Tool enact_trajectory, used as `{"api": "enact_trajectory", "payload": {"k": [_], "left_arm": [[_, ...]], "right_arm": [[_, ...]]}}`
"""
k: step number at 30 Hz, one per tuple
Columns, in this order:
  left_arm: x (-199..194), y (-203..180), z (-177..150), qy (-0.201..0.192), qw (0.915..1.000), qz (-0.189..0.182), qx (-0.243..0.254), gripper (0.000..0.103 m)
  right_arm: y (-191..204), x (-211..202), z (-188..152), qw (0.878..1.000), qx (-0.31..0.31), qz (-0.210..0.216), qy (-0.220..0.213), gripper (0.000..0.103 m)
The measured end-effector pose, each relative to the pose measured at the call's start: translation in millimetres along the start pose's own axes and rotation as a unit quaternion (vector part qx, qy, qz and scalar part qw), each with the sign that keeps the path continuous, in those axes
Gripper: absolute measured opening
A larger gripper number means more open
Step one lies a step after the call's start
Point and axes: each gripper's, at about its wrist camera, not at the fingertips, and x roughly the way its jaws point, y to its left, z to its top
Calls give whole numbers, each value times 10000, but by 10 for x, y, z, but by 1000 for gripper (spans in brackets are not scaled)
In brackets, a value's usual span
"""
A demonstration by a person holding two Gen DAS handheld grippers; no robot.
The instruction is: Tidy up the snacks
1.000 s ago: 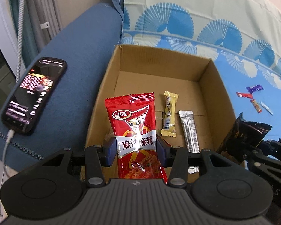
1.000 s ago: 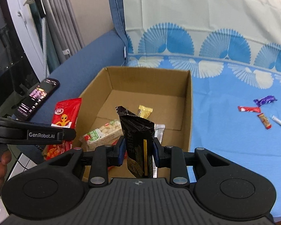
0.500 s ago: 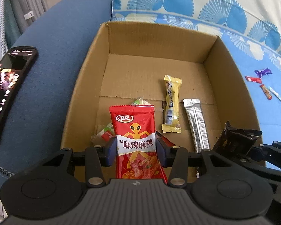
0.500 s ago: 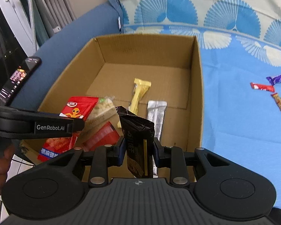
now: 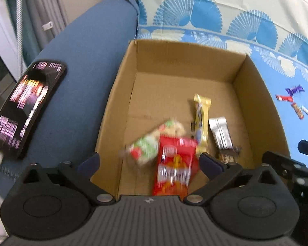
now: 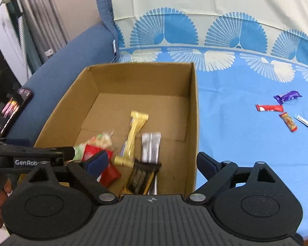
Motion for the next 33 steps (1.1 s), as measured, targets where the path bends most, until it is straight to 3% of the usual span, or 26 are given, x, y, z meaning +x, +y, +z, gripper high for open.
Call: {"api": "enact_trajectory", "payload": {"k": [5, 9, 20, 33], "left_arm": [[-305, -85, -365, 184, 9997, 151, 104, 103], [-551, -133, -575, 178, 9997, 152, 109, 103], [-1296, -138, -1024, -398, 9989, 238, 59, 103], [-1761, -225, -1265, -808, 9963, 258, 162, 103]], "right_arm": [[138, -440, -285, 9999, -35, 53, 120, 97], [252, -816, -462, 9999, -115, 61, -37, 98], [336, -1583, -752, 9966, -394, -39, -718, 101], [379, -2067, -987, 9908, -522, 74, -1244, 102]]}}
